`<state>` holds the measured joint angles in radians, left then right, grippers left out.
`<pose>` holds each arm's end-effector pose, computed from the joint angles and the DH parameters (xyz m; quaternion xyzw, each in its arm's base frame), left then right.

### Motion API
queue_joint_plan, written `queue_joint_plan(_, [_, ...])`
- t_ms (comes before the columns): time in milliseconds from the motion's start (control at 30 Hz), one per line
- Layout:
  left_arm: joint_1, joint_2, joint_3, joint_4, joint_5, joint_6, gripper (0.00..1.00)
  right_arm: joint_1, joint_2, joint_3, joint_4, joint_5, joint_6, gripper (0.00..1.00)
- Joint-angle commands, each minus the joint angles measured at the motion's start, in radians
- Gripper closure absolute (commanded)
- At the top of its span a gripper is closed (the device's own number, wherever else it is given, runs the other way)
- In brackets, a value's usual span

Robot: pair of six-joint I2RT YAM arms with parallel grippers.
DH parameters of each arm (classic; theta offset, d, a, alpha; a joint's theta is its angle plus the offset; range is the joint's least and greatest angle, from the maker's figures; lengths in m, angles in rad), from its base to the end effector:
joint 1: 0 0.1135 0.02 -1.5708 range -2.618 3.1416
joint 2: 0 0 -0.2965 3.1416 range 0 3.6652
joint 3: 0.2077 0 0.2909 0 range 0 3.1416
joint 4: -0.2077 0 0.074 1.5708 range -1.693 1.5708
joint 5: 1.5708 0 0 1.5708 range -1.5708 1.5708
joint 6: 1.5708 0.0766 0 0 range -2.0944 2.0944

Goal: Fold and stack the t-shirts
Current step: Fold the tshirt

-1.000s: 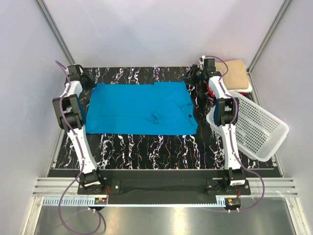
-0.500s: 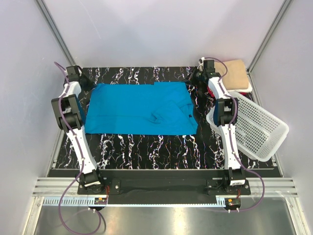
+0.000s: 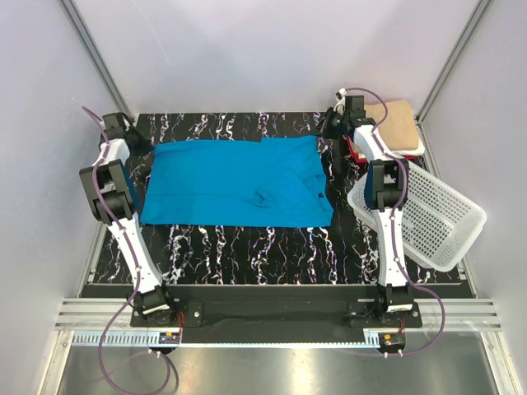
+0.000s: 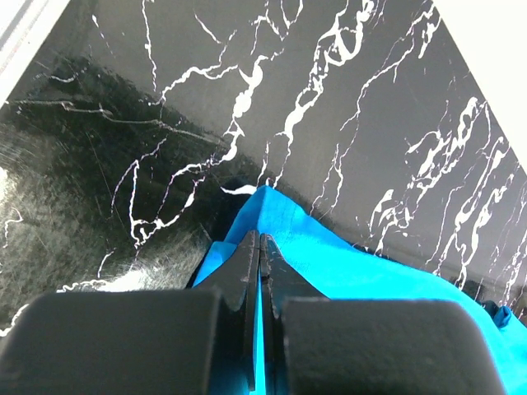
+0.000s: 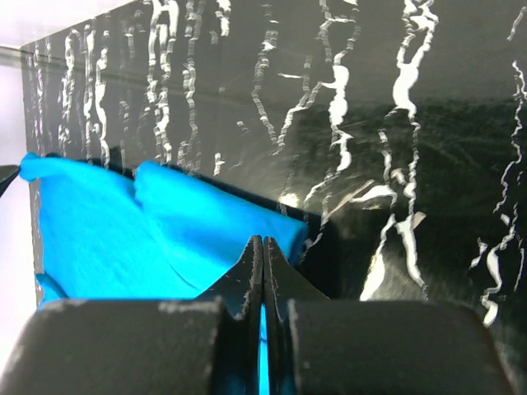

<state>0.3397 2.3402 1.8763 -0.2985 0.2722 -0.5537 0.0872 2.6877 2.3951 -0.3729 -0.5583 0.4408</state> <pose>0.5863 0.1854 0.1507 -0.3454 0.8446 -0.1657 0.3741 0.6795 0.1001 0.1330 0.0334 0.8722 0.3489 0.3412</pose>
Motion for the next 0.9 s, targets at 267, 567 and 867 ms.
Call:
queue_joint_plan(267, [0.021,-0.079,0.006,0.022,0.025,0.04,1.0,0.005,-0.265,-0.278,0.238,0.034,-0.065,1.0])
queue_joint_plan(567, [0.048,-0.116,-0.045,0.024,0.038,0.052,1.0,0.003,-0.414,-0.58,0.451,0.043,-0.093,1.0])
queue_joint_plan(867, [0.061,-0.153,-0.078,0.024,0.07,0.06,1.0,0.003,-0.538,-0.752,0.555,0.017,-0.114,1.0])
